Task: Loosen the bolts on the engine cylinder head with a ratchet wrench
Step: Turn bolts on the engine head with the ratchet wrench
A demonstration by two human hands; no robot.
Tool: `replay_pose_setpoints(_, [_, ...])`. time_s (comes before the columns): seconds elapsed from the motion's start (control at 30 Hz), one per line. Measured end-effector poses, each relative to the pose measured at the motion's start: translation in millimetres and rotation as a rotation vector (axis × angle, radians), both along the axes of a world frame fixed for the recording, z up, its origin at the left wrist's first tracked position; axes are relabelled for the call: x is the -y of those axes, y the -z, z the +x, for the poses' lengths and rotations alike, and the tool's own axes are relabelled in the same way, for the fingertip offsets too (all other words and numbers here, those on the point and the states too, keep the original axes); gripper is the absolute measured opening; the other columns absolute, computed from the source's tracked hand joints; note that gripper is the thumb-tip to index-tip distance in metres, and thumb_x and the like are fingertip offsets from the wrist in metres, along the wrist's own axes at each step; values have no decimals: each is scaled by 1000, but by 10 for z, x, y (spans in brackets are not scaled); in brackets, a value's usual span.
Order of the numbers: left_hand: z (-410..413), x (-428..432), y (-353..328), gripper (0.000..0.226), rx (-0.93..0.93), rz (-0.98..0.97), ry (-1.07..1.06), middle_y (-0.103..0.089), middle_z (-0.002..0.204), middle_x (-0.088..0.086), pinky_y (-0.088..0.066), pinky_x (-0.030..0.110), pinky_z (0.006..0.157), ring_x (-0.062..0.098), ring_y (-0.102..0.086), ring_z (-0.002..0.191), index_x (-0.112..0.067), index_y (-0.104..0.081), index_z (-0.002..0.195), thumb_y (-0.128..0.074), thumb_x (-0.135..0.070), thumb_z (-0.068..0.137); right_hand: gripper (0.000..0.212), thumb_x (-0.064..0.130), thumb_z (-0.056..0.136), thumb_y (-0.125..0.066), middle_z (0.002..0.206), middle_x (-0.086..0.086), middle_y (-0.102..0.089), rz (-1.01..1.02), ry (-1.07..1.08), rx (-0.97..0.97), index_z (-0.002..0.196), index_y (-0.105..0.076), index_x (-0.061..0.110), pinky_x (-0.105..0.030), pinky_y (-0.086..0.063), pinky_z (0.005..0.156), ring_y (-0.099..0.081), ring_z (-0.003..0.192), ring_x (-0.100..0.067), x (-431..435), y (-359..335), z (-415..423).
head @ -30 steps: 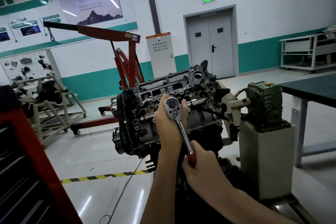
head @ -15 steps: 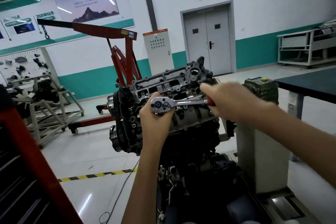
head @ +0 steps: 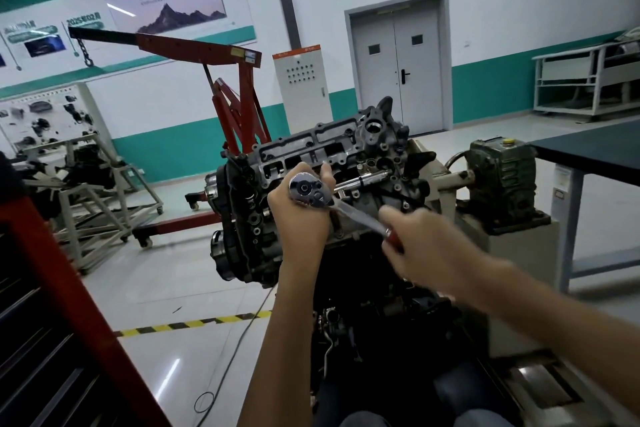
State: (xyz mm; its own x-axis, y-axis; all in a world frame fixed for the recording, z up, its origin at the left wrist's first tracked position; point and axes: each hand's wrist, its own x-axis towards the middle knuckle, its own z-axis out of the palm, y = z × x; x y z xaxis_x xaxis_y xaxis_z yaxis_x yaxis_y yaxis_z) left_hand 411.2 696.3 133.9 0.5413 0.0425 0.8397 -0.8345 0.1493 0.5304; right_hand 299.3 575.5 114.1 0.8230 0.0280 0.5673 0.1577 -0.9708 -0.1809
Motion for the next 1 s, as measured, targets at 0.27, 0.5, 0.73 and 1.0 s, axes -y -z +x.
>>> replay_pose_setpoints(0.27, [12,-153,-21,33,18,184,75,-37,55,-2,-30,21,54,3,-32,55,-10,-41,58,-65,-6,80,18,22,84,-52,58,9,-38,-403,191,124,85,-34,20,-29,-38,57,-45,55,-15,338,-674,42])
replay_pose_setpoints(0.5, [-91,-30,46,27,-16,-42,-17,-50,61,-15,-42,18,62,0,-43,57,-23,-46,70,-65,-17,88,22,22,84,-53,60,1,-50,311,-8,54,77,-32,22,-28,-43,48,-51,49,-18,-491,272,-23])
replay_pose_setpoints(0.73, [25,-83,-75,50,17,-35,74,-31,48,-17,-31,8,55,-3,-30,48,-21,-35,53,-60,8,85,16,20,83,-51,60,-4,-48,255,-110,12,76,-36,19,-32,-44,48,-52,51,-26,-404,182,7])
replay_pose_setpoints(1.0, [43,-344,-232,45,133,384,92,-38,49,-11,-28,16,50,2,-31,50,-22,-39,51,-64,5,77,15,29,84,-51,58,12,-37,-484,120,165,87,-40,18,-23,-30,55,-42,53,-12,303,-828,30])
